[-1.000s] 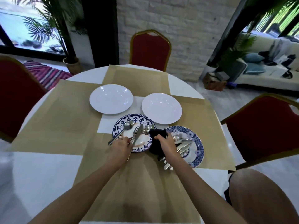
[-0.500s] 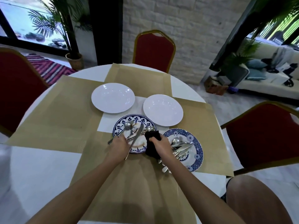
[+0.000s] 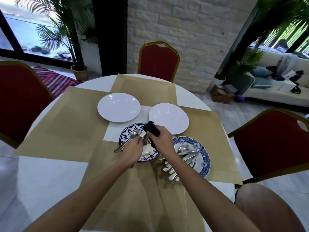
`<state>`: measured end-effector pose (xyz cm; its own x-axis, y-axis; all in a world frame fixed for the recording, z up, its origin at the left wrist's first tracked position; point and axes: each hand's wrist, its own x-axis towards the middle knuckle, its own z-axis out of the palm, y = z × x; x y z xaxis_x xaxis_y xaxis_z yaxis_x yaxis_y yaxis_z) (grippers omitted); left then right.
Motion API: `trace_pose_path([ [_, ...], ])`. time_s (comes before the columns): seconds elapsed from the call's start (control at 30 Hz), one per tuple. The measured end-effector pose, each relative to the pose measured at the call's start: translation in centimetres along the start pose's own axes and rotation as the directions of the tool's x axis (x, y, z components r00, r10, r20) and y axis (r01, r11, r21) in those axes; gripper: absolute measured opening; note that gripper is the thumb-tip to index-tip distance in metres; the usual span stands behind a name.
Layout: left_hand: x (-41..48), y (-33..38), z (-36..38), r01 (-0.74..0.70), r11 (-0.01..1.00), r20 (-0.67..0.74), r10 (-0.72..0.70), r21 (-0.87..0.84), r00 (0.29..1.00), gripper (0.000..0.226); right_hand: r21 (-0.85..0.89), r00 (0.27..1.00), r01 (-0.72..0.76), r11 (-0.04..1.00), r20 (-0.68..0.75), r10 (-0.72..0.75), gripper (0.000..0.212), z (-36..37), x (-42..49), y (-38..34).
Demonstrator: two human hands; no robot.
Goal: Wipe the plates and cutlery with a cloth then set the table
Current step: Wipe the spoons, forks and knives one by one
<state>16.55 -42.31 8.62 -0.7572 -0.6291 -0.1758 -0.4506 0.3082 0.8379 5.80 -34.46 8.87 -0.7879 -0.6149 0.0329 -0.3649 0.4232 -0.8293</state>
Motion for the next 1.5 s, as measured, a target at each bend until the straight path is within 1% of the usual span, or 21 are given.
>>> trace_pose_path([
  [0.1, -0.5, 0.5, -0.2, -0.032, 0.999, -0.022, 0.031, -0.020, 0.999, 0.030, -0.205, 0.997, 0.073, 0.976, -0.014, -0.078, 0.027, -0.9, 0.4, 0.1],
  [0.2, -1.2, 1.0, -0.2, -0.082, 0.996, -0.035, 0.083, 0.029, 0.996, 0.029, -0.315, 0.995, 0.069, 0.947, -0.042, -0.086, 0.033, -1.9, 0.8, 0.1],
  [0.27, -1.2, 1.5, -0.1, -0.092, 0.996, -0.055, 0.092, 0.006, 0.994, 0.029, -0.313, 0.993, 0.068, 0.947, -0.071, -0.095, 0.034, -2.1, 0.7, -0.1],
  [0.3, -1.1, 1.6, -0.1, -0.087, 0.996, -0.064, 0.086, -0.017, 0.994, 0.029, -0.305, 0.991, 0.092, 0.948, -0.069, -0.118, 0.034, -2.0, 0.5, -0.2],
  [0.4, -1.3, 1.4, -0.3, -0.090, 0.996, -0.061, 0.089, -0.019, 0.994, 0.030, -0.345, 0.987, 0.148, 0.927, -0.015, -0.163, 0.037, -2.1, 0.1, -0.2],
  [0.53, -1.8, 1.4, -0.6, -0.113, 0.994, -0.023, 0.113, 0.005, 0.993, 0.031, -0.388, 0.988, 0.089, 0.917, -0.079, -0.130, 0.035, -3.1, 0.4, -0.1],
  [0.67, -2.0, 1.7, -0.6, -0.085, 0.994, -0.046, 0.083, -0.062, 0.996, 0.033, -0.436, 0.975, 0.191, 0.880, -0.020, -0.222, 0.037, -2.8, -0.3, 0.1],
  [0.7, -2.0, 1.7, -0.7, -0.088, 0.994, -0.048, 0.084, -0.069, 0.995, 0.033, -0.436, 0.974, 0.197, 0.878, -0.019, -0.227, 0.037, -2.9, -0.4, 0.3],
  [0.83, -2.4, 1.7, -0.8, -0.121, 0.992, -0.007, 0.120, -0.044, 0.993, 0.034, -0.431, 0.983, 0.089, 0.898, -0.109, -0.150, 0.037, -4.0, 0.7, 0.4],
  [0.87, -2.4, 1.6, -0.8, -0.115, 0.993, 0.009, 0.115, -0.036, 0.993, 0.035, -0.403, 0.985, 0.053, 0.913, -0.131, -0.115, 0.033, -4.2, 1.0, 0.4],
  [0.9, -2.4, 1.5, -0.7, -0.101, 0.995, 0.023, 0.102, -0.027, 0.995, 0.036, -0.319, 0.984, -0.007, 0.948, -0.172, -0.051, 0.029, -4.3, 1.4, 0.5],
  [0.93, -2.4, 1.4, -0.6, -0.083, 0.996, 0.034, 0.083, -0.022, 0.996, 0.037, -0.131, 0.970, -0.107, 0.986, -0.233, 0.074, 0.024, -4.6, 1.6, 0.4],
  [0.97, -2.3, 1.2, -0.5, -0.062, 0.998, 0.040, 0.063, -0.026, 0.997, 0.037, 0.122, 0.935, -0.212, 0.970, -0.262, 0.238, 0.020, -4.8, 1.7, 0.1],
  [1.0, -2.2, 1.1, -0.6, -0.041, 0.998, 0.044, 0.043, -0.037, 0.998, 0.038, 0.329, 0.888, -0.291, 0.898, -0.258, 0.382, 0.017, -5.1, 1.7, 0.0],
  [1.03, -2.2, 1.0, -0.7, -0.019, 0.998, 0.048, 0.021, -0.053, 0.999, 0.039, 0.433, 0.855, -0.323, 0.842, -0.247, 0.456, 0.017, -5.4, 1.7, 0.0],
  [1.07, -2.0, 0.9, -0.8, 0.005, 0.997, 0.053, -0.001, -0.074, 0.999, 0.040, 0.439, 0.852, -0.330, 0.836, -0.242, 0.464, 0.017, -5.7, 1.7, 0.0],
  [1.17, -1.5, 0.3, -0.9, 0.058, 0.990, 0.056, -0.051, -0.127, 0.997, 0.042, 0.388, 0.888, -0.284, 0.877, -0.239, 0.394, 0.010, -5.9, 1.3, -0.3],
  [1.2, -1.4, 0.2, -0.9, 0.059, 0.991, 0.056, -0.052, -0.124, 0.997, 0.040, 0.351, 0.903, -0.252, 0.902, -0.251, 0.349, 0.012, -5.7, 1.2, -0.3],
  [1.33, -1.3, 0.6, -0.5, -0.038, 0.999, 0.049, 0.040, -0.031, 0.998, 0.028, 0.094, 0.953, -0.080, 0.992, -0.284, 0.104, 0.028, -4.6, 0.2, 0.1],
  [1.4, -1.5, 0.8, -0.3, -0.085, 0.996, 0.053, 0.086, -0.019, 0.995, 0.027, -0.034, 0.973, 0.018, 0.999, -0.231, -0.025, 0.030, -4.0, -0.3, 0.4],
  [1.5, -1.8, 0.7, -0.1, -0.125, 0.992, 0.044, 0.125, 0.001, 0.991, 0.026, -0.210, 0.984, 0.156, 0.965, -0.049, -0.170, 0.034, -3.3, -0.8, 1.1],
])
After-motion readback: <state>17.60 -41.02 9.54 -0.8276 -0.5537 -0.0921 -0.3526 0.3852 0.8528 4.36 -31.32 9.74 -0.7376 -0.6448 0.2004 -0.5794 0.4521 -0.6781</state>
